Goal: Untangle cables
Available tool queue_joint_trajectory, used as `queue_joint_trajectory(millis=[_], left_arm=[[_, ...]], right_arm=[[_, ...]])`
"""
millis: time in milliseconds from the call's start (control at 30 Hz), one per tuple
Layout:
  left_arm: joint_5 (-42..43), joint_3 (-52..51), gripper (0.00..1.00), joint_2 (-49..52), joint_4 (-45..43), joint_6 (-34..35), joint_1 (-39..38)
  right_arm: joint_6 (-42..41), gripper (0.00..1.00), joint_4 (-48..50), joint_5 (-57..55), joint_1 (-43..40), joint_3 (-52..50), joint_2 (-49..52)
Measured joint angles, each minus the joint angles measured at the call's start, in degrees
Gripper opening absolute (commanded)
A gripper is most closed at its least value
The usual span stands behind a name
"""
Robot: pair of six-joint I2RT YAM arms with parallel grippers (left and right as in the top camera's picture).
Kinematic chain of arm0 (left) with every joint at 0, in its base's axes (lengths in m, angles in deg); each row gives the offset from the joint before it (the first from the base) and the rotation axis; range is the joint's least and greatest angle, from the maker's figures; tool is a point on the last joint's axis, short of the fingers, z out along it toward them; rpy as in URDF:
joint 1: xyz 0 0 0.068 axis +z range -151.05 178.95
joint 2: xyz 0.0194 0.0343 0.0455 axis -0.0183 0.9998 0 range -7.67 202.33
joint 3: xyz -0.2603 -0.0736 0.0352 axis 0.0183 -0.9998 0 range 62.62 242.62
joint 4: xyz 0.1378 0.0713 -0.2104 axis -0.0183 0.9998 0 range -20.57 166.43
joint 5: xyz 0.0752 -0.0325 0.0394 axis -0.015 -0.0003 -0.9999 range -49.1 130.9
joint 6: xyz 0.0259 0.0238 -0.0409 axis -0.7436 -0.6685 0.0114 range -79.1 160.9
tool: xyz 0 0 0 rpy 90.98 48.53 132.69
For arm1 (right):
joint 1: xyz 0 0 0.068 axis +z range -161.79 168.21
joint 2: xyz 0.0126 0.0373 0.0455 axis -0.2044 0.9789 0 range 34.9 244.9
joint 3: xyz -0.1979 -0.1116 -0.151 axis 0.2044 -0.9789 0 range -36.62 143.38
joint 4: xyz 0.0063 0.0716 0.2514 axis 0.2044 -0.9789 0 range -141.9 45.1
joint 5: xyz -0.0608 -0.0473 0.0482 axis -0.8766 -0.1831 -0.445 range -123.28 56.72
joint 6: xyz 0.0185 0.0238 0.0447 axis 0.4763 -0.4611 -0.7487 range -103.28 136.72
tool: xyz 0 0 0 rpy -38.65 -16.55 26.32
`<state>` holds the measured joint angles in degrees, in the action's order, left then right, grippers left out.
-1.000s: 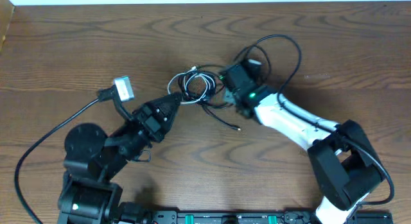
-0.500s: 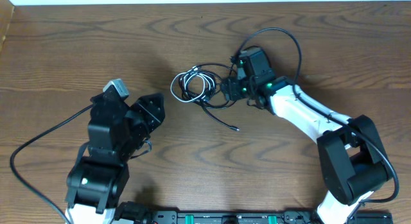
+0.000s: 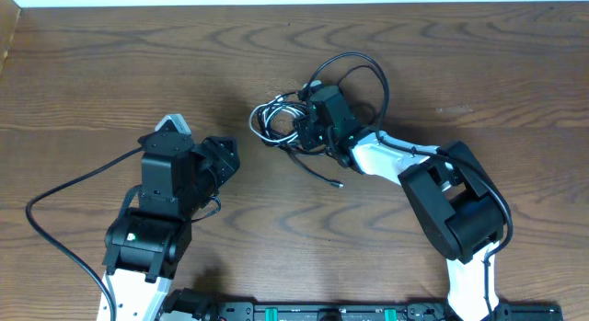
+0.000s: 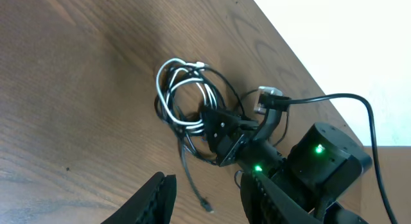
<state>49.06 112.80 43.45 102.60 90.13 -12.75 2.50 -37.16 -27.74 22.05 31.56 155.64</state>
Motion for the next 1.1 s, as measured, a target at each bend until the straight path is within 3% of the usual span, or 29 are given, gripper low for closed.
queue_joint_trajectory(millis=[100, 400, 433, 467, 567, 667, 800, 933, 1100], left_arm=[[0.0, 0.0, 0.42, 0.0, 0.1, 0.0, 0.0], [0.0, 0.0, 0.51, 0.0, 1.3, 0.0, 0.0], [0.0, 0.0, 0.52, 0.0, 1.3, 0.0, 0.0], [0.0, 0.0, 0.52, 0.1, 1.3, 0.0, 0.0], [0.0, 0.0, 0.52, 0.6, 1.3, 0.0, 0.0], [0.0, 0.0, 0.52, 1.8, 1.4, 0.0, 0.0], [0.0, 0.0, 0.52, 4.2, 2.5, 0.0, 0.0], [0.0, 0.0, 0.52, 4.7, 2.5, 0.0, 0.0], [0.0, 0.0, 0.53, 4.7, 2.6, 0.0, 0.0]], right_arm=[[-0.2, 0.01, -5.6, -0.4, -0.2, 1.2, -0.6], [1.9, 0.01, -37.6, -0.8, -3.2, -0.2, -12.2], [2.8, 0.06, -39.3, -1.0, -3.4, -0.4, -14.0], [4.4, 0.21, -41.2, -1.1, -3.6, -0.4, -17.2], [6.3, 0.42, -41.4, -1.3, -3.6, -0.4, -24.1], [5.2, 0.45, -39.5, -1.3, -3.5, -0.4, -29.3], [1.4, 0.56, -39.5, -1.4, -1.8, -0.4, -28.7], [-1.1, 0.57, -39.8, 2.4, 1.2, -0.4, -24.9], [-2.3, 0.5, -39.4, 2.7, 3.8, -0.4, -19.8]])
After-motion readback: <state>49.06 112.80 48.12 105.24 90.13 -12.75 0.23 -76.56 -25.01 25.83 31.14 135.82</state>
